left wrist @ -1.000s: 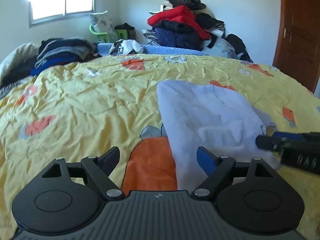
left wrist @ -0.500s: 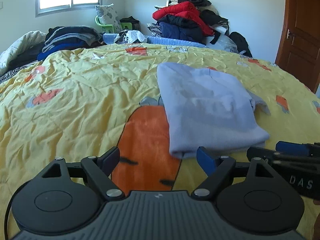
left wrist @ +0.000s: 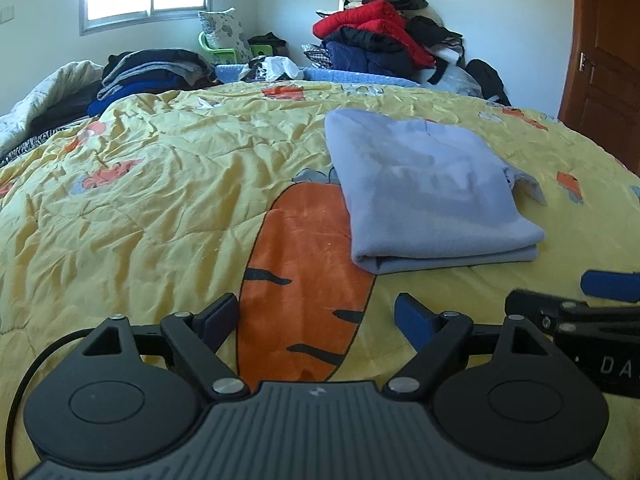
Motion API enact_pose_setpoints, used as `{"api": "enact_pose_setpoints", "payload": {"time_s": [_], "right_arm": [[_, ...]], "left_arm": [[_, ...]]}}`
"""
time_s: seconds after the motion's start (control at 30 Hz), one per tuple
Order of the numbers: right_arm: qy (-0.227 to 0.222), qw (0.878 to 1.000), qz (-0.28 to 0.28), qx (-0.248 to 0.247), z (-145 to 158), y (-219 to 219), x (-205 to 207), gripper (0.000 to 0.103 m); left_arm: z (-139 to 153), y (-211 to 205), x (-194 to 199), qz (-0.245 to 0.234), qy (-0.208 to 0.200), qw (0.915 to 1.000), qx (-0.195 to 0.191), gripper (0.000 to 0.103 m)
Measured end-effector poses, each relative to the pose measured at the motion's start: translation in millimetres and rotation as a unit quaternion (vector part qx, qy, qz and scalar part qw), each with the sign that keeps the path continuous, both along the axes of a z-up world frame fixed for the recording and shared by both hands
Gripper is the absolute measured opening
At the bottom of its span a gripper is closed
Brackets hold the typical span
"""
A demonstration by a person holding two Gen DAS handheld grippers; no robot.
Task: Fold small clothes
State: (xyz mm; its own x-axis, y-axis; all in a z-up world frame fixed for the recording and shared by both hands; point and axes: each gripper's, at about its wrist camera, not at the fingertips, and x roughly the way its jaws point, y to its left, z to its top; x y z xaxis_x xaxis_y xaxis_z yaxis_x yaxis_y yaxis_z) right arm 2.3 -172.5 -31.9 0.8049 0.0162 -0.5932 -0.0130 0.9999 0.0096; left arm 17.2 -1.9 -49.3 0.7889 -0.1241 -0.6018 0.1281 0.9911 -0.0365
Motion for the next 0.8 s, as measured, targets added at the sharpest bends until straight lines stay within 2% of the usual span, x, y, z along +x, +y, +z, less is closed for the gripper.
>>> {"api": "enact_pose_setpoints", "payload": {"time_s": [0.23, 0.4, 0.8], "right_arm": [[0.011, 1.0, -0.002, -0.001, -10.3, 0.6, -1.1, 0.089], [0.011, 1.0, -0.011, 0.01, -15.0, -5.1, -0.6, 0.094], [0.007, 1.0, -0.013, 0.015, -19.7, -10.0, 0.8, 0.102]], "left_arm": [[-2.3, -1.8, -0.2, 0.005, -0.001, 1.0, 0.008, 0.094], [-3.1, 0.0, 0.1, 0.007, 0.003, 1.0, 0.004, 0.101], [-5.2, 0.5, -2.4, 0.013, 0.008, 0.9998, 0.015, 0.103]]}}
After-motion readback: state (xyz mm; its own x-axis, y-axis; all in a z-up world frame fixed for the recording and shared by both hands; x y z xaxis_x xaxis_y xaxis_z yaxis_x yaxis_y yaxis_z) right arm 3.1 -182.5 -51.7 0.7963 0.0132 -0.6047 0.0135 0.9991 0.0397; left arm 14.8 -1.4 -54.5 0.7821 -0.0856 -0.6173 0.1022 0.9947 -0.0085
